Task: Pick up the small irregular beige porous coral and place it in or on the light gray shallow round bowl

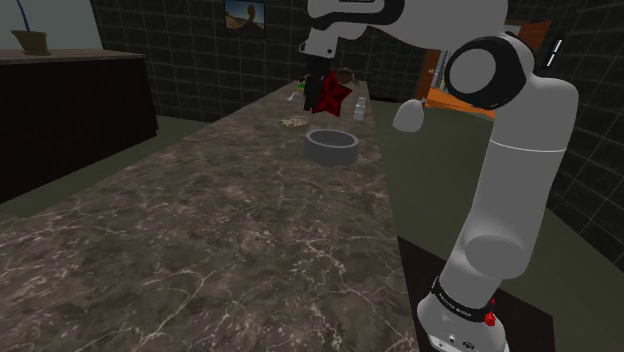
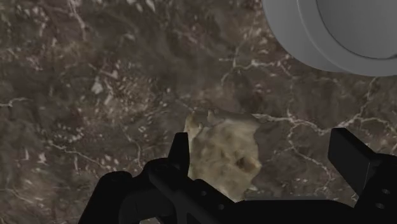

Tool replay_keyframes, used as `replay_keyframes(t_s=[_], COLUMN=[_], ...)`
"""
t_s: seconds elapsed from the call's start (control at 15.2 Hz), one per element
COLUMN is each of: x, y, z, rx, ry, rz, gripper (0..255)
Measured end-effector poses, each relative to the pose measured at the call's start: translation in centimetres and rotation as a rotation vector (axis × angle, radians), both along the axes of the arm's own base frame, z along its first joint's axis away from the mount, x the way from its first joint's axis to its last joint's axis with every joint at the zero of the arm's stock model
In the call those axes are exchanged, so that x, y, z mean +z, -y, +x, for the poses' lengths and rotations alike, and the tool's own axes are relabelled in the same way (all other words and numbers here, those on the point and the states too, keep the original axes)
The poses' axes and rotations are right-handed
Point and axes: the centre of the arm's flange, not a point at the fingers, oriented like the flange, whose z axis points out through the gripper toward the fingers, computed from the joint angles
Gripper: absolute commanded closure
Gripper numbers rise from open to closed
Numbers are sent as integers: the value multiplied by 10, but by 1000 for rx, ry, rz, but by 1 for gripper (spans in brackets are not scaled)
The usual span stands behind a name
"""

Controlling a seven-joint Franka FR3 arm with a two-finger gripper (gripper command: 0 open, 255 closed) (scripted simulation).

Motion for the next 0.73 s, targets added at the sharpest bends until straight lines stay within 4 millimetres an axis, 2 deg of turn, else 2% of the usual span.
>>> replay_keyframes(t_s=[0.4,0.73], x=[-28,-31], y=[-5,-4], z=[2,2], rx=[3,3], ry=[1,4], rz=[1,1], gripper=[0,0])
